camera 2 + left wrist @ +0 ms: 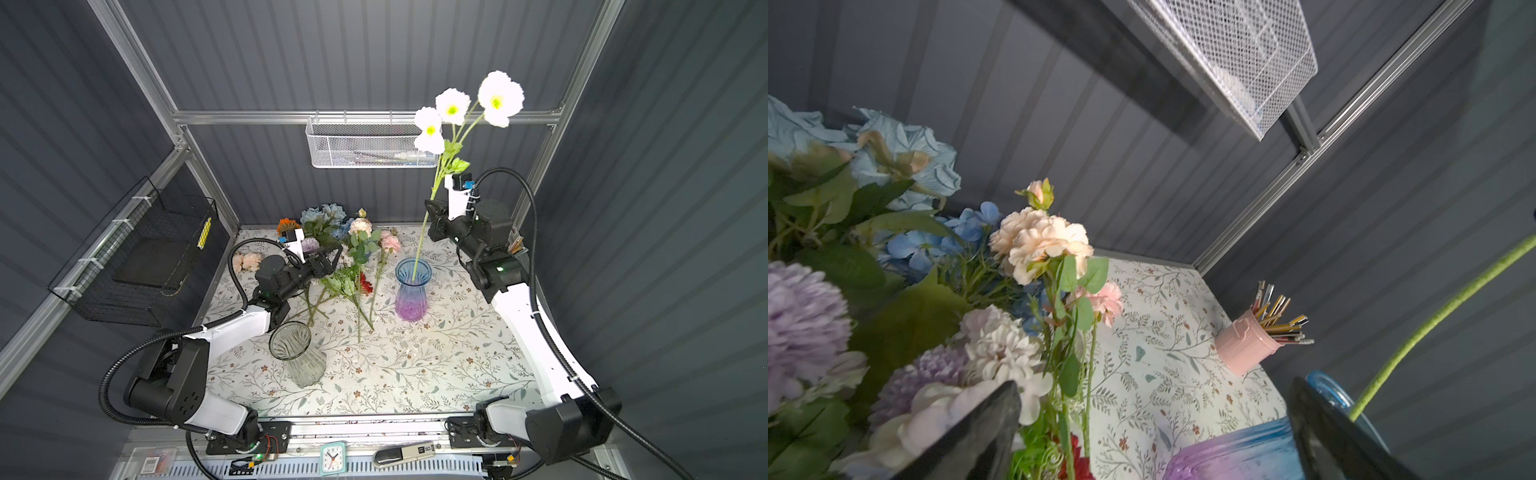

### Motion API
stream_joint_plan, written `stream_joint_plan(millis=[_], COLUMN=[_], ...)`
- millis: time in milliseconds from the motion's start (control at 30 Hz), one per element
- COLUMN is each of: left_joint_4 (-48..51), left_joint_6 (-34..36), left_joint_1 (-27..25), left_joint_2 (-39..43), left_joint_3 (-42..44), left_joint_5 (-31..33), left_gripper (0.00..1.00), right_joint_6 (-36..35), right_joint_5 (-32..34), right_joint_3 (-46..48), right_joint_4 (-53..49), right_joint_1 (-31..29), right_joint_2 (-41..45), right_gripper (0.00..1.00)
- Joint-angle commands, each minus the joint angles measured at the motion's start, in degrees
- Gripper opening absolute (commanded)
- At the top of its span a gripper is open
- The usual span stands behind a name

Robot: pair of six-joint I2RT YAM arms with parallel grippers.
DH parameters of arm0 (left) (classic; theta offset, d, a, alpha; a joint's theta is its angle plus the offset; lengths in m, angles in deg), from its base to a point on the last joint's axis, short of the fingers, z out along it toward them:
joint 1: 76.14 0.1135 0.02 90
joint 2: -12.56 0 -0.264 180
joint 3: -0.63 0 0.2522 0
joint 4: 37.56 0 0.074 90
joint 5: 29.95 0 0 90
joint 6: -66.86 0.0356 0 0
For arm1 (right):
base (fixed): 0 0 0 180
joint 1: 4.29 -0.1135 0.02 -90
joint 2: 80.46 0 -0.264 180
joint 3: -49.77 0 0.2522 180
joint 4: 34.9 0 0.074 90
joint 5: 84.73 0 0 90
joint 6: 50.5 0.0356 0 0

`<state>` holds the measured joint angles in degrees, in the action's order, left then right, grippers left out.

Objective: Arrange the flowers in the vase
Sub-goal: 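Lower the white flower stem into the blue-purple vase and open the right gripper, then move the right gripper over the flower pile beside the red flower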

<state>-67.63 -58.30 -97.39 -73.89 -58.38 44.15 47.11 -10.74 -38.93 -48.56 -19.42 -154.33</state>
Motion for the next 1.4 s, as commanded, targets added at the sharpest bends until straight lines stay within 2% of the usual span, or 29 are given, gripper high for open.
stream_joint_plan(millis=[0,200,467,667,900,1067,1167,1367], left_joint_4=[3.4,6.7,10.6,13.2,20.9,22.3,21.9,21.7], left_joint_6=[4.4,8.3,12.3,12.5,12.2,12.9,12.8,13.1], left_joint_1=[-1.3,-3.6,-6.2,-6.9,-6.8,-6.6,-6.4,-6.4], left_joint_2=[2.4,2.7,3.8,4.3,6.2,7.1,7.6,8.9], left_joint_3=[0.2,-0.9,-2.1,-2.6,-4.3,-4.9,-4.8,-4.3], left_joint_5=[1.9,4.4,7.5,10.2,22.5,26.4,27.2,27.9], left_gripper=[1.00,1.00,1.00,1.00,1.00,1.00,1.00,1.00], right_joint_6=[3.2,5.6,4.7,4.2,3.8,3.2,3.0,3.8], right_joint_5=[-1.7,-1.5,-0.5,0.2,1.6,3.0,3.6,5.3], right_joint_3=[4.6,12.1,15.6,15.6,14.4,13.9,14.1,12.2], right_joint_4=[2.5,3.7,-0.1,-3.6,-10.6,-16.4,-18.0,-20.6], right_joint_1=[0.2,0.1,0.0,0.0,0.0,0.0,0.0,0.0], right_joint_2=[-0.7,-1.3,-2.0,-1.5,3.6,9.3,13.3,16.0], right_gripper=[0.00,0.00,0.01,0.27,0.50,0.57,0.59,0.63])
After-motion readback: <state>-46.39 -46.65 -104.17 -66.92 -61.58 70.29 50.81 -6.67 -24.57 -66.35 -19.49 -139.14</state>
